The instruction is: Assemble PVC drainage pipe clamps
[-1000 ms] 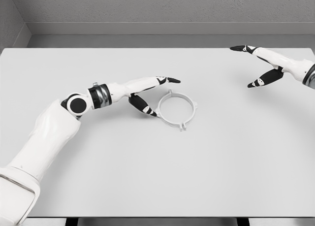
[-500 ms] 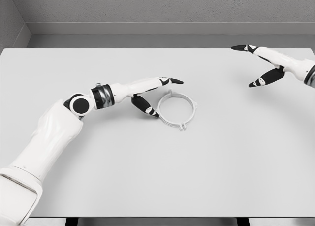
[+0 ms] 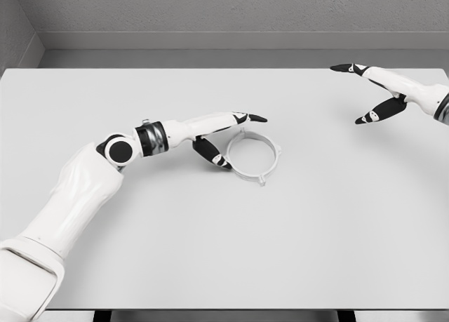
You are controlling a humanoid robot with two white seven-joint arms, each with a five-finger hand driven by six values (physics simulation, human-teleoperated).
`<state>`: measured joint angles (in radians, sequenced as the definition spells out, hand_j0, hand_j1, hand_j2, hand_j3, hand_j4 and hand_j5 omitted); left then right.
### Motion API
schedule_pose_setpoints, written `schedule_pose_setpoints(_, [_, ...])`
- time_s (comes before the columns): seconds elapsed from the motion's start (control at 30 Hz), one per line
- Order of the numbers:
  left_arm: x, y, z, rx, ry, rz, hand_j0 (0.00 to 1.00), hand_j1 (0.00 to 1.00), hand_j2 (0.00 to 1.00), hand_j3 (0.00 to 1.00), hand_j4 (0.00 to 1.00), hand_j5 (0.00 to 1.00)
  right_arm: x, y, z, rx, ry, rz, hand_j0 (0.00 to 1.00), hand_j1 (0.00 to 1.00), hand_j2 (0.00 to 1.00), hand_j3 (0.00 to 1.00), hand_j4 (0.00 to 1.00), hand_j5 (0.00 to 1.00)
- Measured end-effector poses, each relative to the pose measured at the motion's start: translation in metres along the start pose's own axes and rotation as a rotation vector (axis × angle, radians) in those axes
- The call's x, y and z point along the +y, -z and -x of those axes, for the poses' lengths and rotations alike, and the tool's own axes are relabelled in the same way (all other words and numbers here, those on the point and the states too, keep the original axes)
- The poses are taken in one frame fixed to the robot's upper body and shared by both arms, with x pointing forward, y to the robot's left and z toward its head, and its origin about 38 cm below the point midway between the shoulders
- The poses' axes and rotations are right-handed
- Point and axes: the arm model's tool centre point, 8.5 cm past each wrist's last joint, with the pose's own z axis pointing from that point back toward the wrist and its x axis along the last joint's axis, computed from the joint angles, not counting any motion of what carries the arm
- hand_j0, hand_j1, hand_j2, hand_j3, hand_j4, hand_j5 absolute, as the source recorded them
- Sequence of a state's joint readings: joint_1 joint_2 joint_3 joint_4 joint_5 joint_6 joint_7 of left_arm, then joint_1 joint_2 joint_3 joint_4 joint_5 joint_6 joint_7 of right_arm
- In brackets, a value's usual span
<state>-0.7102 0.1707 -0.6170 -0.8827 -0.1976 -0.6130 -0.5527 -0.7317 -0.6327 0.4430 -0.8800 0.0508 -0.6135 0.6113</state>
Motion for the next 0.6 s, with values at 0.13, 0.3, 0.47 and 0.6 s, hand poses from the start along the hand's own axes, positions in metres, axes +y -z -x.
schedule_pose_setpoints(0.13, [0.003, -0.002, -0.002, -0.007, 0.009, -0.007, 1.00, 1.00, 1.00, 1.00, 1.00, 1.00, 0.000, 0.000, 0.000, 0.000, 0.000, 0.000, 1.00, 1.00, 1.00, 1.00, 1.00, 1.00])
schedule_pose_setpoints(0.3, [0.005, -0.003, -0.008, -0.026, 0.017, -0.018, 1.00, 1.00, 1.00, 1.00, 1.00, 1.00, 0.000, 0.000, 0.000, 0.000, 0.000, 0.001, 1.00, 1.00, 1.00, 1.00, 1.00, 1.00])
schedule_pose_setpoints(0.47, [0.025, -0.041, -0.008, -0.027, 0.060, -0.052, 1.00, 1.00, 1.00, 1.00, 1.00, 1.00, -0.001, 0.000, 0.000, 0.001, 0.000, 0.002, 1.00, 1.00, 1.00, 1.00, 1.00, 1.00])
schedule_pose_setpoints(0.6, [0.037, -0.068, -0.006, -0.006, 0.094, -0.062, 1.00, 1.00, 1.00, 1.00, 1.00, 1.00, 0.000, 0.000, 0.000, 0.000, 0.000, 0.002, 1.00, 1.00, 1.00, 1.00, 1.00, 1.00])
